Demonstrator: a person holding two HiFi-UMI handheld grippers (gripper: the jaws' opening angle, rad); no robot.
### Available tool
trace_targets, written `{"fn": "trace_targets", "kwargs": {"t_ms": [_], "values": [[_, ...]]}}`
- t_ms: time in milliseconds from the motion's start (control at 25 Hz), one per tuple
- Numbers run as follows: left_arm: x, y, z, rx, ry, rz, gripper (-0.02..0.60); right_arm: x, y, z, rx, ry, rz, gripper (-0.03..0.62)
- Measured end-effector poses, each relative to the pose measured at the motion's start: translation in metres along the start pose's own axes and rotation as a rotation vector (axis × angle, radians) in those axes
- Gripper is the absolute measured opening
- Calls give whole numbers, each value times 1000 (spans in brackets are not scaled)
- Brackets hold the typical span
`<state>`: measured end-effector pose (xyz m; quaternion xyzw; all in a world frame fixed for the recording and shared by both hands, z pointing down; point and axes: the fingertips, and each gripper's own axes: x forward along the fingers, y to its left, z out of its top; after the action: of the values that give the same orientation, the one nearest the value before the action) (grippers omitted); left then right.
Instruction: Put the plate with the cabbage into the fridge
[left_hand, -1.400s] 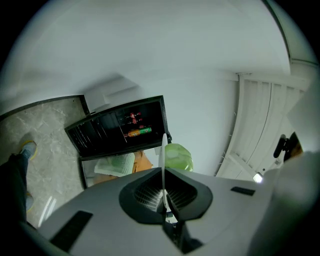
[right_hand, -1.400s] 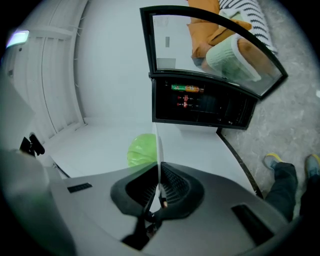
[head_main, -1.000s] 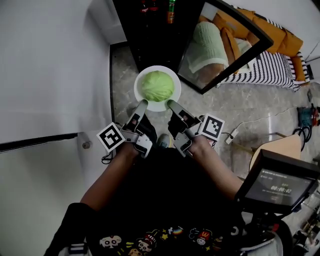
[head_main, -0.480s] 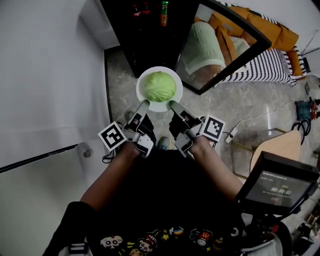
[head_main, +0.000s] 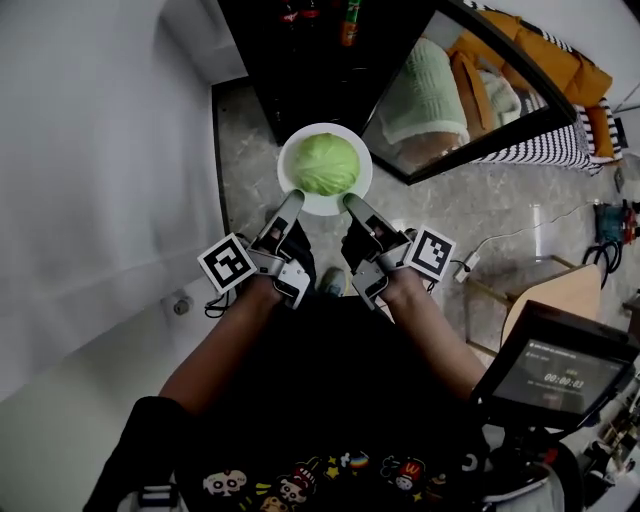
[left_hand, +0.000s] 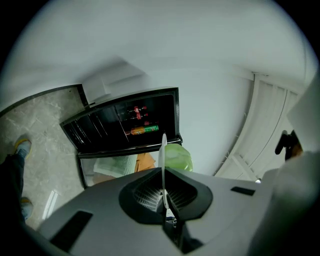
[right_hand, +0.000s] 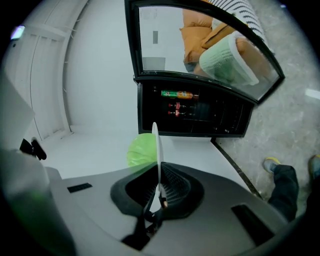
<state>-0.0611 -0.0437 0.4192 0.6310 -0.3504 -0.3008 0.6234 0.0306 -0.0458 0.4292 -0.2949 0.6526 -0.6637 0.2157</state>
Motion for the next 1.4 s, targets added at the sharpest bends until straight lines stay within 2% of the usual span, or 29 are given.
{"fn": "trace_targets", "kwargs": {"t_ms": [520, 1400], "values": [[-1, -5, 1, 38, -1, 0, 15, 1, 2, -1, 9, -7, 48, 21], [2, 0, 1, 24, 17, 27, 15, -2, -1, 0, 29, -35, 4, 21]]}}
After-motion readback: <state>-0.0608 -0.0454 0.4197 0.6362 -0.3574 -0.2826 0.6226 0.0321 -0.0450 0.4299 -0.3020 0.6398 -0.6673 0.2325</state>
